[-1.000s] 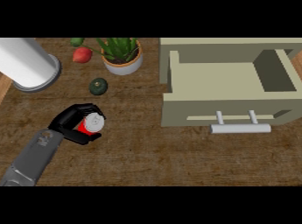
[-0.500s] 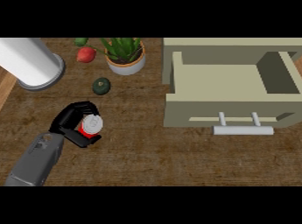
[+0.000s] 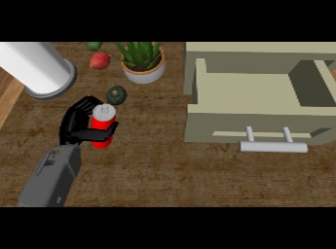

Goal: Pick up the can, place it into the drawer and close the drawer

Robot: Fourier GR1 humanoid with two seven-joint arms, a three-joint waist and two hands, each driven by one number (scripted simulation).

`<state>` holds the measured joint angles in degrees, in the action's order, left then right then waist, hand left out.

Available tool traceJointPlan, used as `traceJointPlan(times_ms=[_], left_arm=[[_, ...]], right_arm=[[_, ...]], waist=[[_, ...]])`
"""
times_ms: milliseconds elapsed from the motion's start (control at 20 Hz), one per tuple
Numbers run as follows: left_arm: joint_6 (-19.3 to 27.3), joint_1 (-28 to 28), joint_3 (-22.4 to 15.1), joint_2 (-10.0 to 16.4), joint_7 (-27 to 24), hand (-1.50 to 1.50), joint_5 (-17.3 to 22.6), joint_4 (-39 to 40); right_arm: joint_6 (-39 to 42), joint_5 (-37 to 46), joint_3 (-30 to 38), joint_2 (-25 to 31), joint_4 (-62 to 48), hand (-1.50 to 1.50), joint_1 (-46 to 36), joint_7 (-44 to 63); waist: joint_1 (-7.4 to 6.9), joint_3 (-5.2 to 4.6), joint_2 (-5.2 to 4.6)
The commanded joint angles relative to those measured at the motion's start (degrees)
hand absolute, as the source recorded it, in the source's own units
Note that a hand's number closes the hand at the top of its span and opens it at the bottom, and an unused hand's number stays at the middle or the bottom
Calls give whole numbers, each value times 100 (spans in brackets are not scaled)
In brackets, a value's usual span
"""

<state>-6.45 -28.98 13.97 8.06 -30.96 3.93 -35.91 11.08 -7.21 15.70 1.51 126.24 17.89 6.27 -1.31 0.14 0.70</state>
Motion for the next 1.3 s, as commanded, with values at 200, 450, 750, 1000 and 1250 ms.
traceJointPlan(times_ms=[200, 450, 750, 1000, 1250], left_arm=[[868, 322, -733, -626, 1776, 150, -107, -2770], [1255, 250, -1189, -774, 2920, 150, -306, -4031], [1861, -267, -1931, -804, 3956, 150, -364, -4445], [2698, -1464, -2409, -806, 4600, 150, -474, -4227], [2933, -2600, -2231, -806, 4524, 150, -306, -3239]], right_arm=[[47, -132, 99, -41, 28, -150, 58, -58], [17, 128, -66, -116, 113, -150, 14, -78], [-139, 324, -163, -72, -285, -150, -381, -75], [-133, -31, 128, 101, -177, -150, -491, 134], [375, -273, 300, 130, -239, -150, 88, -384]], waist=[[46, -3, -7], [111, -9, -39], [142, -12, -65], [196, -10, -66], [273, -9, -80]])
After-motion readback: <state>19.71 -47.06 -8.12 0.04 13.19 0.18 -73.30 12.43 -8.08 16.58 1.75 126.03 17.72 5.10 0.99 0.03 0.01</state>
